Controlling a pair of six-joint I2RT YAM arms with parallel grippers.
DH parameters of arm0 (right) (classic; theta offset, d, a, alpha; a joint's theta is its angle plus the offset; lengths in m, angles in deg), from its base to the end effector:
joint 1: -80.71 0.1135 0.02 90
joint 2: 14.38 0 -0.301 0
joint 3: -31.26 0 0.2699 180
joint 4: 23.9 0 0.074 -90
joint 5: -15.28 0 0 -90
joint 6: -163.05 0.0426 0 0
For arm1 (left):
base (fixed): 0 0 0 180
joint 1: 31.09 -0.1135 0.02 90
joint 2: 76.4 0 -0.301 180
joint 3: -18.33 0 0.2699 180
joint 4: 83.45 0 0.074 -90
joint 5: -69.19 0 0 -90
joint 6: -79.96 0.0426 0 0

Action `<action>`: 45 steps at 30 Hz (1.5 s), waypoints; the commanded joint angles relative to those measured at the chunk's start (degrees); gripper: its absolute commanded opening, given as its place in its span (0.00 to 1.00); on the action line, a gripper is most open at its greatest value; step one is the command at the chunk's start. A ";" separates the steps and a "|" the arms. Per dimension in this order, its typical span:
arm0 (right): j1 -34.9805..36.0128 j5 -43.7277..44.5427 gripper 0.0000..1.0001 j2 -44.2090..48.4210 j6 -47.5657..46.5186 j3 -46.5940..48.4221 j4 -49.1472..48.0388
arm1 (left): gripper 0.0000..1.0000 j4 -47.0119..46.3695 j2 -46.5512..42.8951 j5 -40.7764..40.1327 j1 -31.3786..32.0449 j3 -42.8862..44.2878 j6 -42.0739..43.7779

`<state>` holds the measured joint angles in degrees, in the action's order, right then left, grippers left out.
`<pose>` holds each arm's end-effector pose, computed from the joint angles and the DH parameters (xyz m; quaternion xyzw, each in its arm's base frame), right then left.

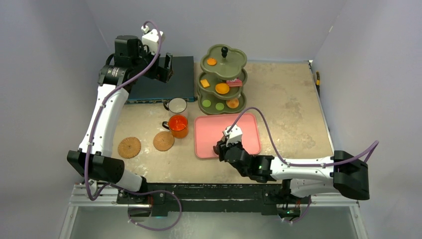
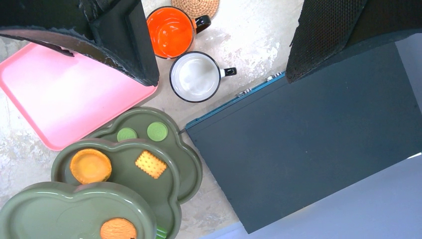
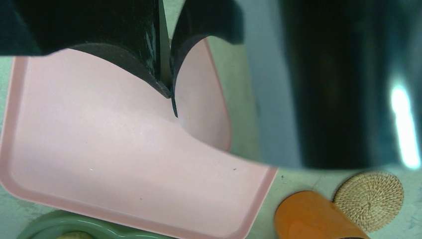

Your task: Serve the afternoon tea

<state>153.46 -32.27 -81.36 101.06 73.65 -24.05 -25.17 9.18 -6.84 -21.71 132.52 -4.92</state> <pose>0.0997 0.2242 0.2346 -0.1170 0.7993 0.1947 0.5563 0.3278 -0.0646 0.4858 0.1689 0.8436 -0.1236 0.4945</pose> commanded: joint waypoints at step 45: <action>-26.00 -8.16 0.45 4.11 -31.84 28.75 -9.83 | 0.99 -1.83 -2.08 1.05 -0.39 -0.21 -1.03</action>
<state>131.78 -35.68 -75.20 74.20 95.53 -28.97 -25.17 9.18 -6.84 -21.71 132.52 -4.94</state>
